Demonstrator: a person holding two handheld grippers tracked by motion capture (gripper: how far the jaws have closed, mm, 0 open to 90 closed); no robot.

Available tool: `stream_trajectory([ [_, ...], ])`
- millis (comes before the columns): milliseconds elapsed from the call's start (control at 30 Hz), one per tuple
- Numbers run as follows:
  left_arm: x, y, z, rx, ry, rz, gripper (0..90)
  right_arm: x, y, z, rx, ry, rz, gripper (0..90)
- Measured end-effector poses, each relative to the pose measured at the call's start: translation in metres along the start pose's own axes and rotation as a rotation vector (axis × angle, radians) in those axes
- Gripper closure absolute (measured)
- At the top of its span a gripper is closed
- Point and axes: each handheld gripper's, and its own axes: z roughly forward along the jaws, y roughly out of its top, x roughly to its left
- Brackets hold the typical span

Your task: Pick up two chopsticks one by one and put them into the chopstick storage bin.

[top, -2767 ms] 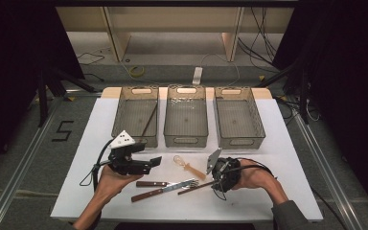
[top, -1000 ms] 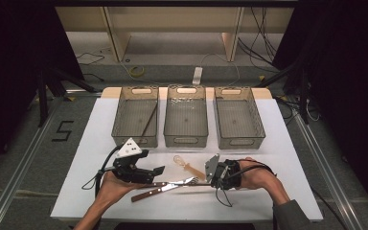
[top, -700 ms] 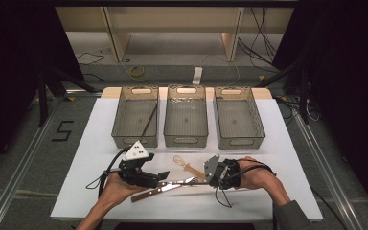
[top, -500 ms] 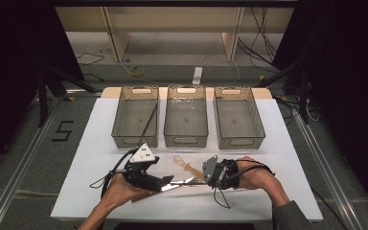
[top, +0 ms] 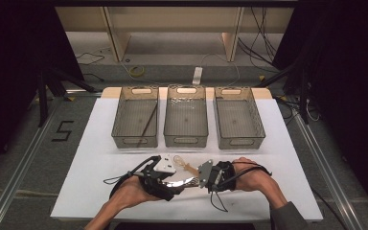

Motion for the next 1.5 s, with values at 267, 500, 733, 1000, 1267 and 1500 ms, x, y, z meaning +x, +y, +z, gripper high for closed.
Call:
stream_trajectory([
  [267,-0.005,0.006,0.007,0.046,-0.036,0.057,52.3,0.003,0.005,-0.004,-0.015,-0.012,-0.016,85.5],
  [500,-0.012,0.009,0.014,0.073,-0.038,0.122,64.5,0.004,0.006,-0.004,-0.020,-0.011,-0.025,85.5],
  [733,-0.015,0.010,0.016,0.074,-0.048,0.145,75.0,0.005,0.007,-0.003,-0.019,-0.014,-0.031,85.5],
  [1000,-0.017,0.010,0.017,0.089,-0.079,0.175,82.5,0.006,0.007,-0.001,-0.005,-0.003,-0.059,85.3],
  [1267,-0.013,0.009,0.011,0.061,-0.095,0.153,83.5,0.006,0.004,-0.005,-0.053,-0.021,-0.023,74.4],
  [1500,0.000,0.004,0.002,0.028,-0.072,0.095,83.6,0.000,-0.005,-0.021,-0.167,-0.114,0.106,51.1],
])
